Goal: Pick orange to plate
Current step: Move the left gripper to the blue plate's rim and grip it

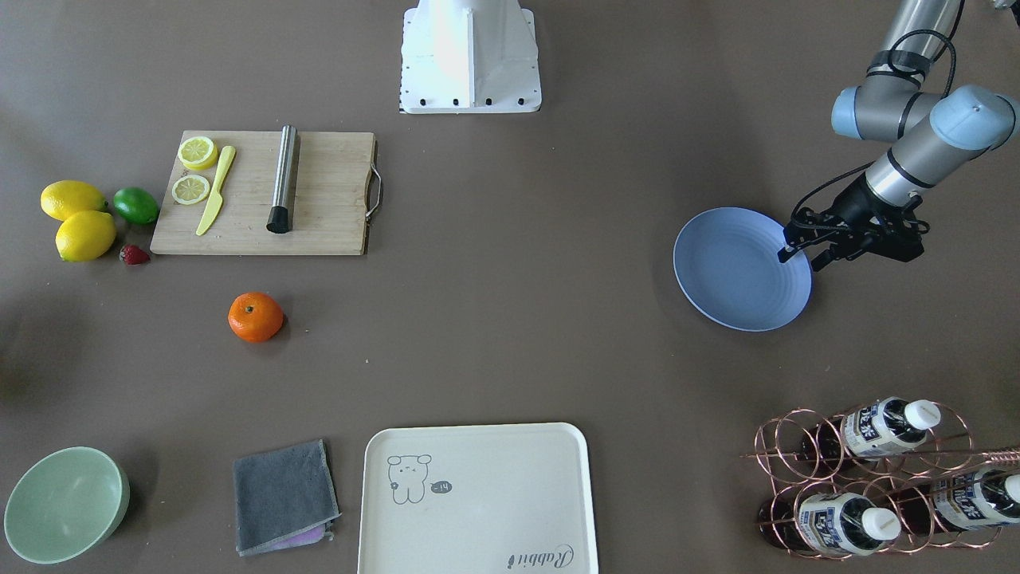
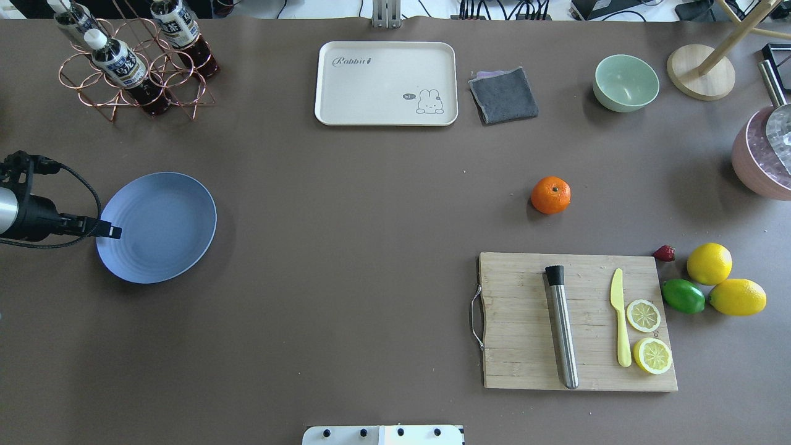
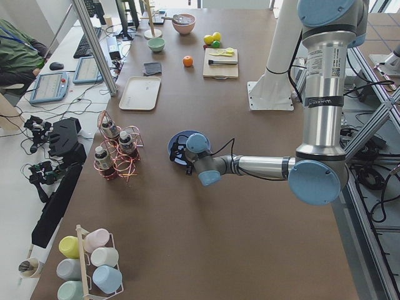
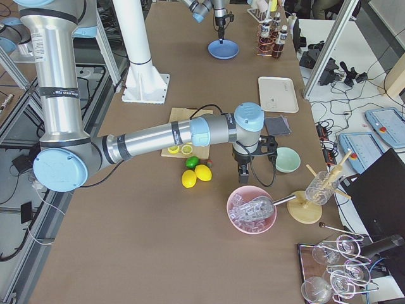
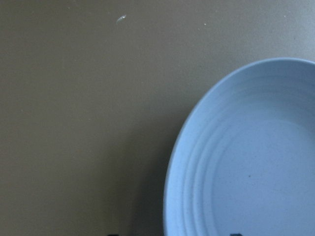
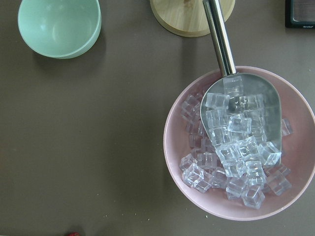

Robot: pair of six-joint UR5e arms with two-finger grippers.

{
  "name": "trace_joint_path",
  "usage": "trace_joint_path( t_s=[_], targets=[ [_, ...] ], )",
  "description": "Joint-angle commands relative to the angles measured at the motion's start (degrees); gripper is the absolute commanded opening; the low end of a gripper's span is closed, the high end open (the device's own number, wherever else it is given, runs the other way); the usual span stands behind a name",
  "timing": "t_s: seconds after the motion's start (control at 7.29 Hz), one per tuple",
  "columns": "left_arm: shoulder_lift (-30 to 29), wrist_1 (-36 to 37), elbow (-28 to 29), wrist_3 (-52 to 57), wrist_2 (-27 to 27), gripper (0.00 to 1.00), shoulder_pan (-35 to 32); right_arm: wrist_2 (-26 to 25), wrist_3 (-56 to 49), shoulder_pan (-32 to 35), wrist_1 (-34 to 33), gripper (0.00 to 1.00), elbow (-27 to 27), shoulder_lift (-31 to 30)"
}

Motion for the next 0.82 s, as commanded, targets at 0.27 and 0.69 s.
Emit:
trace_joint_path(
  t_s=[0.27,0.69],
  targets=[
    [-0.52,0.53,-0.99,-3.29,-1.03,0.0,-0.27,0.96,-0.09,0.0,-0.02,1.0,0.11,0.0],
    [-2.37,3.41,-5.89,-9.17,-12.17,0.0,-7.73,2.02,1.04,-0.87,-0.02,1.0,1.69,1.83]
  ],
)
